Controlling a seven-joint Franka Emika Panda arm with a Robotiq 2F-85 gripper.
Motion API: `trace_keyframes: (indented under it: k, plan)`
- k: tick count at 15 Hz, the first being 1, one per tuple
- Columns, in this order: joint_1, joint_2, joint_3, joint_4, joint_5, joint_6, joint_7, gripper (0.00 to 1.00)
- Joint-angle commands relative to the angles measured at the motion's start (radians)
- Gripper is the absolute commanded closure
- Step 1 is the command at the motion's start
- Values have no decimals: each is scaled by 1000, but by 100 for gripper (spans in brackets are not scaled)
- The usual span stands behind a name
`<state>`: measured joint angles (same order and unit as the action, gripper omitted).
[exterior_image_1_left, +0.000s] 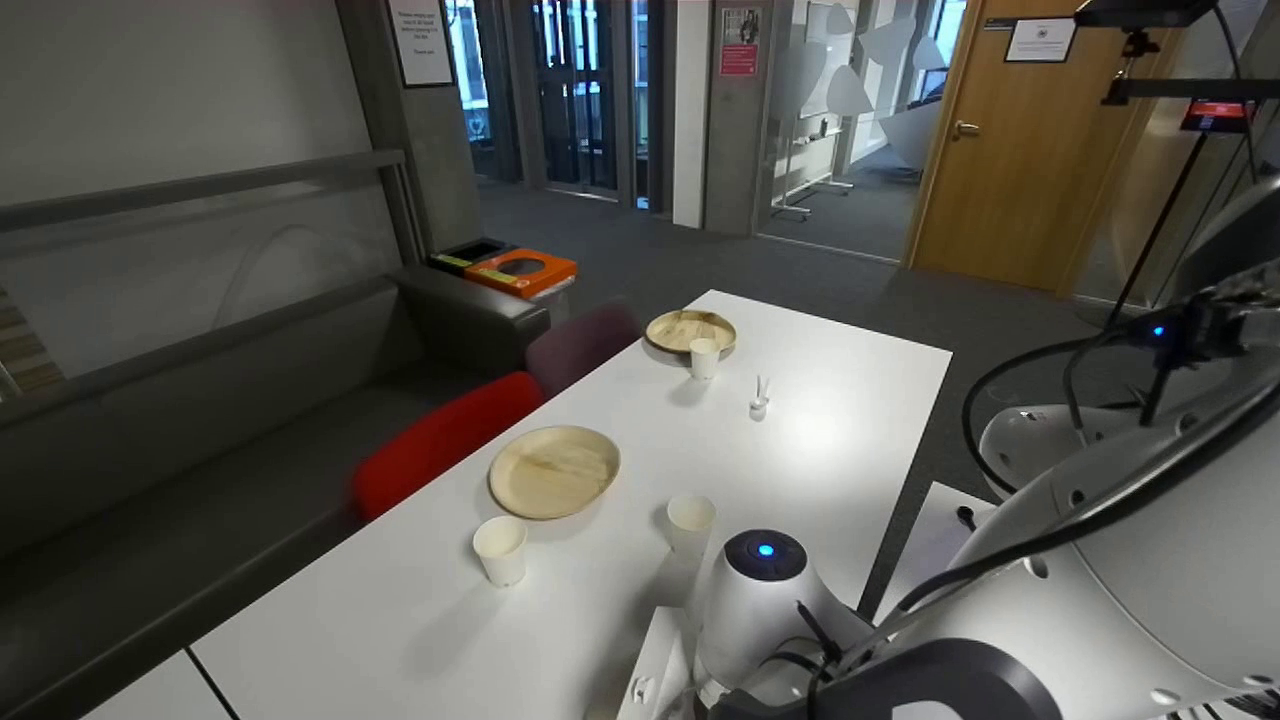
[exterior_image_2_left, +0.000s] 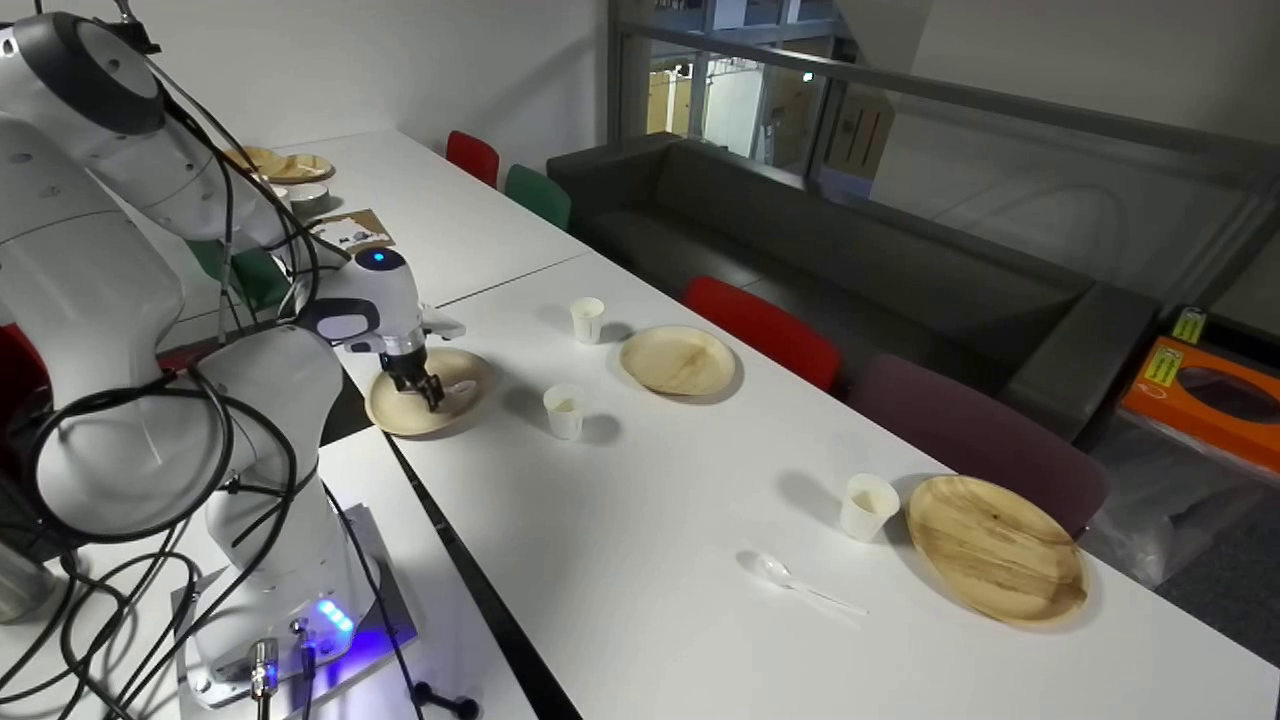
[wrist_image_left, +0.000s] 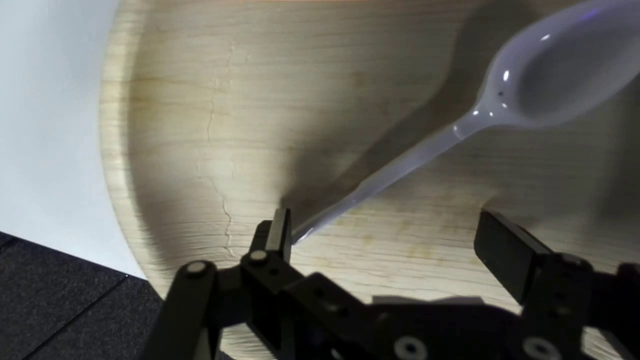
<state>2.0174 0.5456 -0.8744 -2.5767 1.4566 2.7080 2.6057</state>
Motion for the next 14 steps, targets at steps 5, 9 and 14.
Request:
trace_keyframes:
  k: [5,9,14]
  plan:
    - [59,45,-40,-26,-17,29,-1,0]
    - [92,99,-58,-33,-59,16,-2,0]
    - [143,129,-96,-44,-88,6,-2,0]
